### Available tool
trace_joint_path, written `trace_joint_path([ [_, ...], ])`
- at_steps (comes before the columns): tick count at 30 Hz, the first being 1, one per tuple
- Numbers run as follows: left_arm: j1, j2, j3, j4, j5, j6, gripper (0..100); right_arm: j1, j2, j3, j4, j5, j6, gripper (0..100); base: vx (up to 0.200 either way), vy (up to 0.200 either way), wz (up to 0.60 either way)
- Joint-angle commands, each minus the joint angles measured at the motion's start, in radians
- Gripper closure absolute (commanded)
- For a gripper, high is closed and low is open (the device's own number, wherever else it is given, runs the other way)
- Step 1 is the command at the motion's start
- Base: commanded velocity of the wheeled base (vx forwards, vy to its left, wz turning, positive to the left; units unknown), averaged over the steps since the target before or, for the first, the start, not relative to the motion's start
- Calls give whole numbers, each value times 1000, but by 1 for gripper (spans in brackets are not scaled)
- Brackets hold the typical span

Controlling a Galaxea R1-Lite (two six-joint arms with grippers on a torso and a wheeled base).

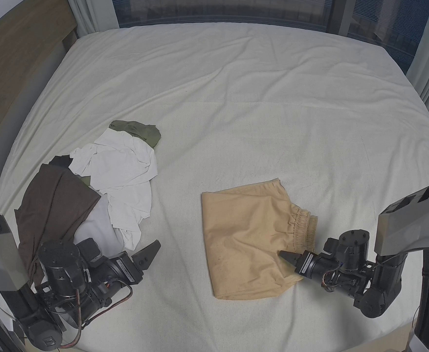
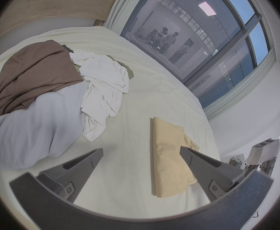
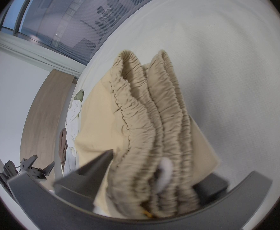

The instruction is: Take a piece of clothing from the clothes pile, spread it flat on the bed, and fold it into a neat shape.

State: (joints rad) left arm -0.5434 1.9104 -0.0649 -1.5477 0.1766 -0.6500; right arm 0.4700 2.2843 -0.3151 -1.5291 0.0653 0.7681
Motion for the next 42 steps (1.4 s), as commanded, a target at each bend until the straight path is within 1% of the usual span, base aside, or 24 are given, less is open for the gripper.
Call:
trace_joint_path([
  [1,-3,2,-1,0,4,-7,0,32,-57,5,-3,2,-1,100,0,0,0],
  [3,-3,1,-1,0,4,-11,0,41,-69,5,-3,2,-1,100,0,0,0],
  [4,-3,1,-1,0,6,-13,0,67,-109,4,-3,2,5,100,0,0,0],
  [6,-3,1,-3,0,9,-14,0,84,-140,2,-2,4,5,100,0,0,0],
  [9,-4,1,-4,0,21,-16,0,136,-227,-12,12,10,5,100,0,0,0],
  [12,-6,1,-6,0,23,-20,0,148,-259,-27,15,16,4,100,0,0,0],
  [16,-6,1,-7,-2,23,-25,0,151,-358,-150,112,60,4,100,0,0,0],
  [18,-7,1,-6,-2,23,-33,0,144,-405,-225,187,90,4,100,0,0,0],
  [20,-7,-1,-6,-2,23,-37,0,142,-450,-323,296,113,4,100,0,0,0],
  [21,-7,-1,-6,-2,23,-37,0,142,-450,-323,296,113,4,100,0,0,0],
  [22,-7,-1,-3,-2,23,-39,0,141,-486,-424,403,128,4,100,0,0,0],
  [23,-7,-1,-3,-2,23,-40,0,139,-491,-441,420,131,4,100,0,0,0],
  [24,-7,-1,-3,-2,24,-49,0,134,-505,-529,506,148,4,100,0,0,0],
  [26,-7,-1,-3,-2,26,-56,0,119,-506,-637,603,168,5,100,0,0,0],
  [27,-7,-1,-3,-2,26,-56,0,119,-506,-637,603,168,5,100,0,0,0],
  [28,-7,-1,-3,-2,30,-57,0,107,-502,-733,675,186,4,100,0,0,0],
  [29,-7,-1,-3,-2,30,-57,0,105,-502,-740,679,188,4,100,0,0,0],
  [30,-7,-2,-4,-2,34,-59,0,88,-485,-863,754,208,5,100,0,0,0],
  [32,-7,-2,-6,-2,34,-59,0,79,-463,-924,793,218,5,100,0,0,0],
  [34,-7,-8,-7,-2,34,-59,0,53,-399,-1088,883,238,5,100,0,0,0],
  [36,-7,-10,-7,-2,34,-60,0,42,-362,-1171,923,243,5,100,0,0,0],
  [37,-7,-11,-6,-2,34,-66,0,33,-321,-1242,949,249,5,100,0,0,0],
  [39,-7,-13,-6,-2,35,-80,0,21,-273,-1305,962,255,5,100,0,0,0],
  [42,-9,-13,-1,-2,35,-97,0,-5,-200,-1349,957,257,5,100,0,0,0],
])
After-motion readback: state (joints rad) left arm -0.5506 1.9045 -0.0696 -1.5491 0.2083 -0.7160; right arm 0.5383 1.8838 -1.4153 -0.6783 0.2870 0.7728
